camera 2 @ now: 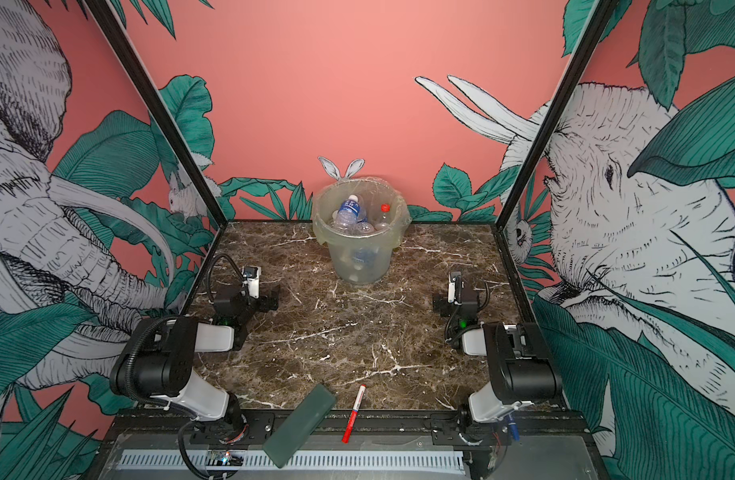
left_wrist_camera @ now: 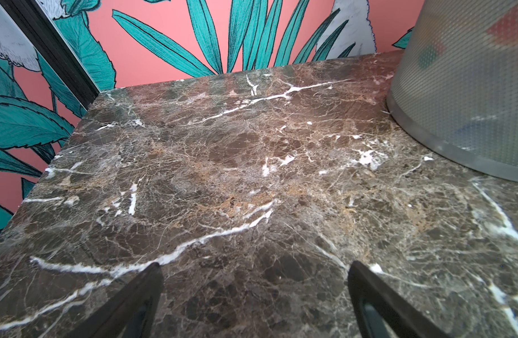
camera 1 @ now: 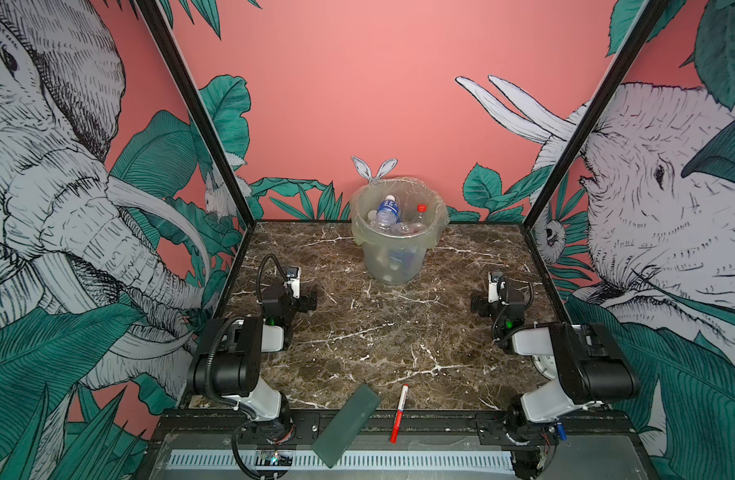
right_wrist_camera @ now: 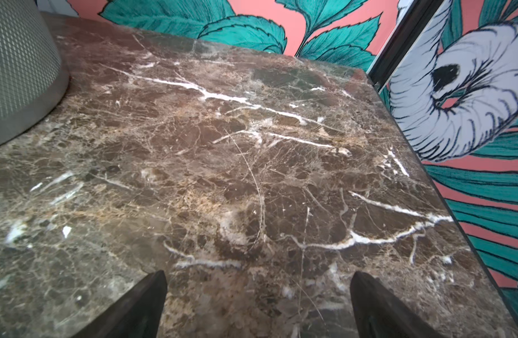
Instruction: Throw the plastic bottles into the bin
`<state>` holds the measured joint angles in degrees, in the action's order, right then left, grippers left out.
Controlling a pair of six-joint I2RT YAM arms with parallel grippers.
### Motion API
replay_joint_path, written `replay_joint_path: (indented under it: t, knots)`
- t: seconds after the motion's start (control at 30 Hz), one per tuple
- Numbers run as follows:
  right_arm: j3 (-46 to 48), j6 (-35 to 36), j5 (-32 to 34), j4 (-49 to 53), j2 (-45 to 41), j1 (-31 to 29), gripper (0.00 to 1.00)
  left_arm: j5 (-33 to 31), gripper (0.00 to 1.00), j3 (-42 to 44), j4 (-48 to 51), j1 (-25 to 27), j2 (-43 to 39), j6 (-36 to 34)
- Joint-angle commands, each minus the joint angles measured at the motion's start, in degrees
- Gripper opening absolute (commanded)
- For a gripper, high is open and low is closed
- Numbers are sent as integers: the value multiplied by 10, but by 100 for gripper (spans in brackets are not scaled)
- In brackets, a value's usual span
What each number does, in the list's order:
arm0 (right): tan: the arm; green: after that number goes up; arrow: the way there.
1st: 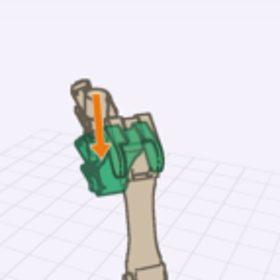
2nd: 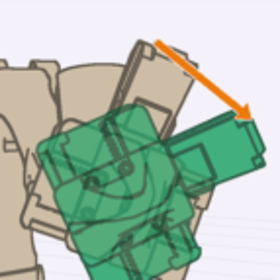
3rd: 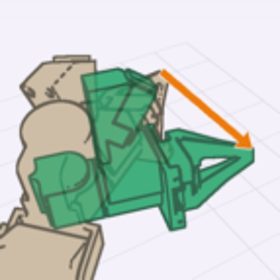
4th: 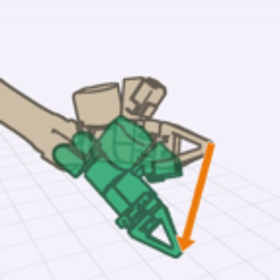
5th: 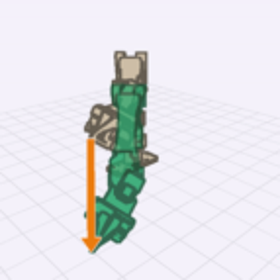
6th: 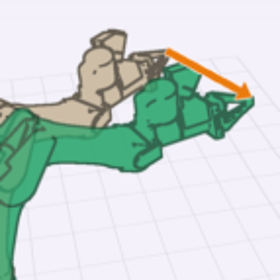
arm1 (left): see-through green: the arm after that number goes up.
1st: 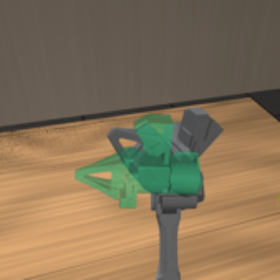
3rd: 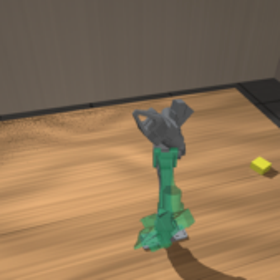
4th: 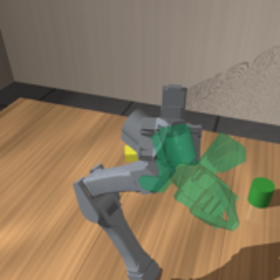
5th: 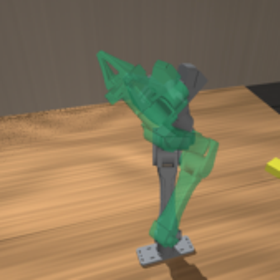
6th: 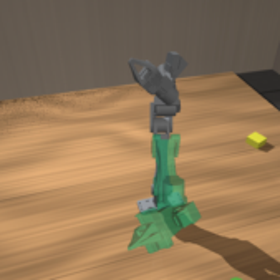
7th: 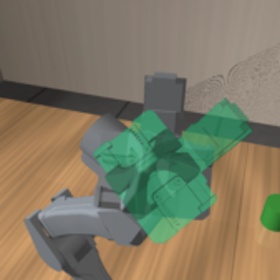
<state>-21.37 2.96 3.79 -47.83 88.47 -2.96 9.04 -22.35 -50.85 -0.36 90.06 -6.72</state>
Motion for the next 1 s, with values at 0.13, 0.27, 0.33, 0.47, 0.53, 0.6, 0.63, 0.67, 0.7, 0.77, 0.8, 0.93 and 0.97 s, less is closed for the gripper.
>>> replay_joint_path:
  t: [0.13, 0.27, 0.33, 0.47, 0.53, 0.6, 0.63, 0.67, 0.7, 0.77, 0.8, 0.93, 0.97]
  knots:
    - [0, -13, 18, -61, 1, 1, 99, -2, 100, -7, -3, 2, -9, -9]
    - [3, -14, 16, -67, 0, 2, 99, -2, 100, -7, -3, 2, -9, -9]
    - [5, -9, -6, -67, 0, 2, 99, -2, 99, -7, -3, 3, -9, -10]
    - [1, -9, -4, -63, 0, 2, 99, 0, 100, -7, -2, 3, -9, -8]
    - [-3, -14, 8, -53, 1, 2, 99, -1, 100, -7, -3, 2, -9, -10]
    - [-5, -16, 13, -52, 1, 2, 99, -1, 100, -7, -2, 2, -9, -10]
    - [-5, -16, 14, -52, 1, 3, 99, -1, 100, -8, -3, 2, -9, -10]
    - [-5, -16, 13, -52, 1, 3, 99, -1, 100, -7, -2, 2, -9, -10]
    - [-5, -16, 13, -52, 0, 2, 99, -1, 100, -8, -3, 2, -10, -10]
    - [-5, -16, 14, -52, 1, 2, 99, -1, 100, -7, -3, 2, -10, -9]
    - [-5, -16, 14, -52, 1, 2, 99, -1, 100, -7, -3, 2, -10, -9]
    - [-2, -17, 15, -55, 0, 2, 99, 0, 100, -8, -1, 2, -9, -10]
    - [-3, -16, 15, -54, 1, 2, 99, -1, 100, -8, -2, 2, -9, -10]
